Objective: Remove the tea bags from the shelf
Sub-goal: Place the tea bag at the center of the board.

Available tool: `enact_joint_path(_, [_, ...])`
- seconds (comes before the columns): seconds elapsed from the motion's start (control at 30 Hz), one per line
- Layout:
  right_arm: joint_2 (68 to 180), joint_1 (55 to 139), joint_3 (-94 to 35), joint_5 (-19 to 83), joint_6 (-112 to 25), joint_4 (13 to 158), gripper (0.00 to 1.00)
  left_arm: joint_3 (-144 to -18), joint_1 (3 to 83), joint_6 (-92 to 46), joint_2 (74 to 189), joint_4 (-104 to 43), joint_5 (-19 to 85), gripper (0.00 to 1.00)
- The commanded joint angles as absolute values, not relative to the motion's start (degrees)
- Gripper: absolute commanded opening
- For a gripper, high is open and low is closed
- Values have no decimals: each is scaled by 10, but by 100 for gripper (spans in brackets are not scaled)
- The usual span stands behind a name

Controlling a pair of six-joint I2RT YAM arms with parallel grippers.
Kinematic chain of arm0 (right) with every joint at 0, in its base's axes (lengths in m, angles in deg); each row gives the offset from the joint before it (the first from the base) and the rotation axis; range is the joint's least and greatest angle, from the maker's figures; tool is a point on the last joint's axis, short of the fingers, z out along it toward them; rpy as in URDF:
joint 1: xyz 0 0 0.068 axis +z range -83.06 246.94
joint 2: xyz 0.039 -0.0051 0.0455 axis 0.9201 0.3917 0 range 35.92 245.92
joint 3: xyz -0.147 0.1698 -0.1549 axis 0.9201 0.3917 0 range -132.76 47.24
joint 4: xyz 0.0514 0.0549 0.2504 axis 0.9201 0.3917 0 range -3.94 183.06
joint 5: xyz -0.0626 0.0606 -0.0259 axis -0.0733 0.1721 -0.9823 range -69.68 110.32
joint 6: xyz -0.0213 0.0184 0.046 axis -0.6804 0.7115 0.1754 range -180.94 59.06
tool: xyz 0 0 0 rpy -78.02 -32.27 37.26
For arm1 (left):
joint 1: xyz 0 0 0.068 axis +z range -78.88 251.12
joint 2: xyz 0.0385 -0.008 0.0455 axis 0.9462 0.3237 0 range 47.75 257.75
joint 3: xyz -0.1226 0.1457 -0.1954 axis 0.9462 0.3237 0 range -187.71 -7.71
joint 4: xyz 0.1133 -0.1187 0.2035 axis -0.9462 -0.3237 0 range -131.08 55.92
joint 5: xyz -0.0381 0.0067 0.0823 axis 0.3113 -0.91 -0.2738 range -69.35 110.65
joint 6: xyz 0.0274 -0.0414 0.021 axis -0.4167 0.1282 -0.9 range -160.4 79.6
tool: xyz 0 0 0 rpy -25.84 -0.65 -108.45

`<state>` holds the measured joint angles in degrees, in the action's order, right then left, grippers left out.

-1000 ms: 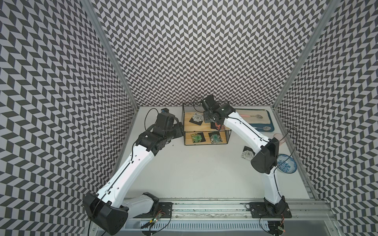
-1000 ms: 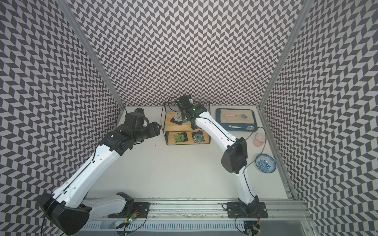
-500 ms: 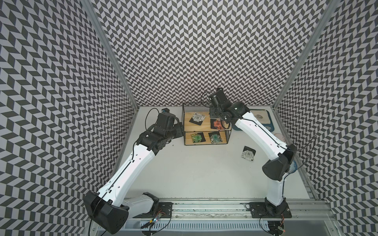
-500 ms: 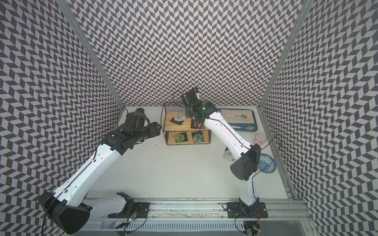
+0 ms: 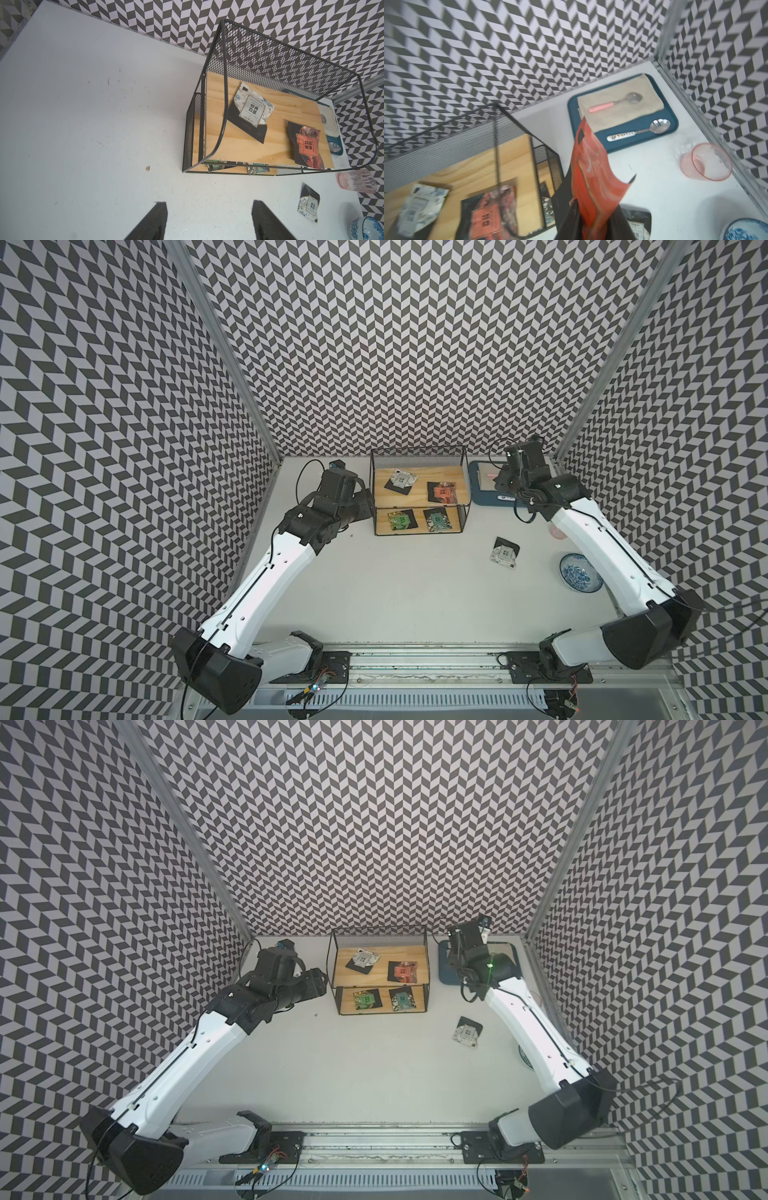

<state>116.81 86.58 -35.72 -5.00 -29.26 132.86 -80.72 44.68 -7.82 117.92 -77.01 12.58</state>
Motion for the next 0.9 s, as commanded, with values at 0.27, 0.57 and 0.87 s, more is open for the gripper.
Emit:
enact_joint_path(0.27, [1117, 843, -138, 119, -241, 1260, 23, -826, 441, -88, 1183, -767, 127, 70])
enact_joint_path(0.57, [1131, 844, -13, 200, -238, 1187, 24, -819, 441, -88, 1182, -764, 130, 70])
enact_joint_path(0.87, [1158, 845, 16, 213, -250, 1146, 31, -814, 441, -88, 1186, -755, 139, 70])
